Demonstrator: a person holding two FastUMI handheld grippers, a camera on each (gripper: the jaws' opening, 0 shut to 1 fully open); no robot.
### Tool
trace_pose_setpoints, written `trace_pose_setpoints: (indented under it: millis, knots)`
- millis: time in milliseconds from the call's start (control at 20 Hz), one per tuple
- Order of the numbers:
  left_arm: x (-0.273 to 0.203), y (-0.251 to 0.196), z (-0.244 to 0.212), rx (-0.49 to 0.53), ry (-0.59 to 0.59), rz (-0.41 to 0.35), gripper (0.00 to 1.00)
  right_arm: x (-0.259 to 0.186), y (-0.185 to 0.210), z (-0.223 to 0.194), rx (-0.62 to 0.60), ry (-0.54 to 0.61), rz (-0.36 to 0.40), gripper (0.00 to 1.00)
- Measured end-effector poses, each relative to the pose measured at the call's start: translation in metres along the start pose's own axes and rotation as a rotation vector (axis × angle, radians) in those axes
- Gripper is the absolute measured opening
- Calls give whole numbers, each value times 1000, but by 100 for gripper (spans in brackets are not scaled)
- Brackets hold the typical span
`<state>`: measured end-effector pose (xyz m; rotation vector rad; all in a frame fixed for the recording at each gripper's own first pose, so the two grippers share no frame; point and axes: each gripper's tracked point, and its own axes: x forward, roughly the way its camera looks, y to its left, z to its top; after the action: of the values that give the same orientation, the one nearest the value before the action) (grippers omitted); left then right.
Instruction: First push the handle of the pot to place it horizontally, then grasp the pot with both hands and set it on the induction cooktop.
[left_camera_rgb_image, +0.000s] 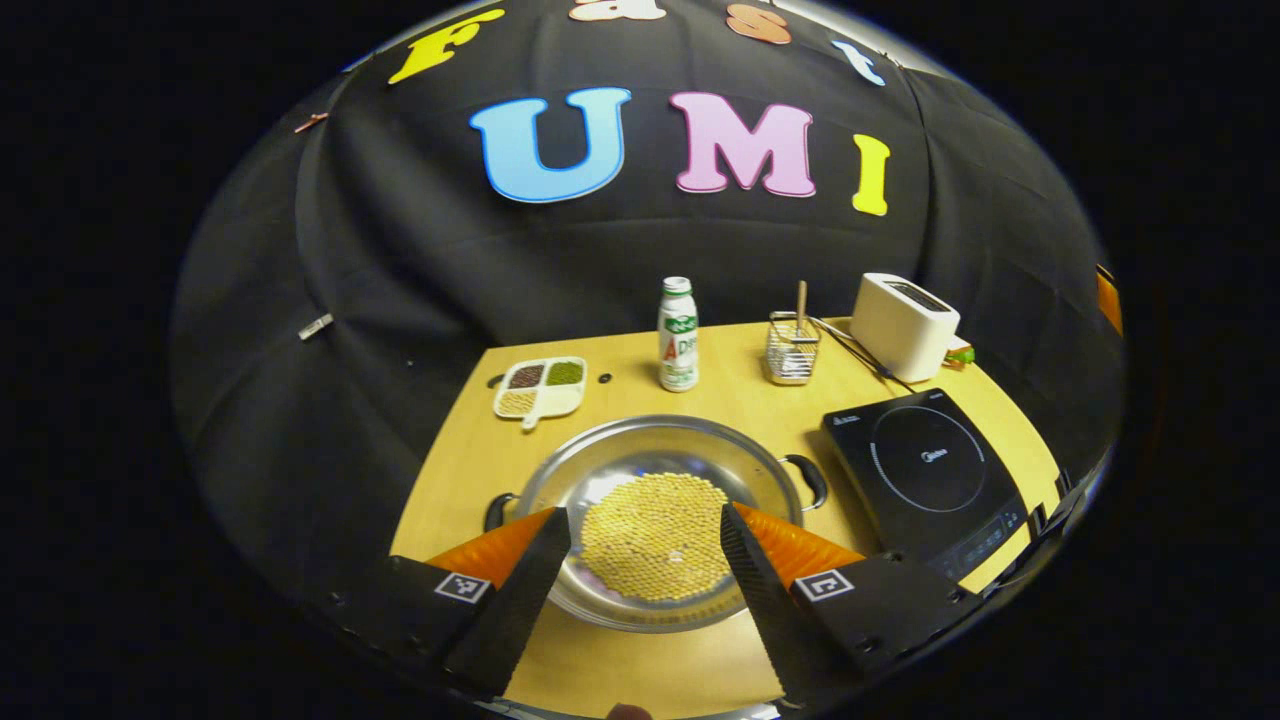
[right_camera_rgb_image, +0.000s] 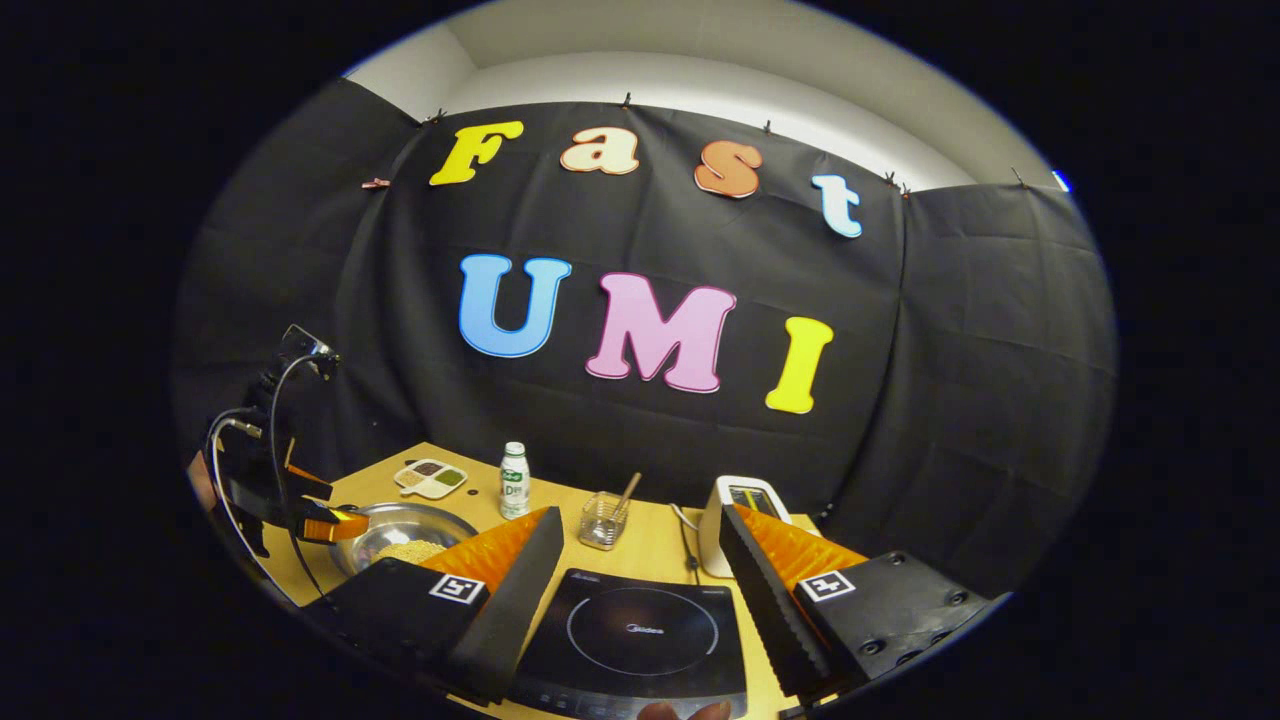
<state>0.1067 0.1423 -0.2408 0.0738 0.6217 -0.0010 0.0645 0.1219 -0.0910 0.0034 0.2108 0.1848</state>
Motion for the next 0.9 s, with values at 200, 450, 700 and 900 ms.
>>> trace_pose_setpoints:
  millis: [200, 450, 700, 900]
  knots:
    - [13, 46, -11, -29, -3, 46, 94, 32, 53, -21, -4, 71, 90, 98]
    - [46, 83, -45, -65, 59, 65, 94, 75, 92, -70, 35, 220, 147, 98]
    - [89, 118, -78, -71, 157, 80, 95, 118, 123, -134, 109, 400, 170, 98]
    - [120, 107, -87, -88, 193, 17, 95, 139, 153, -185, 147, 535, 199, 98]
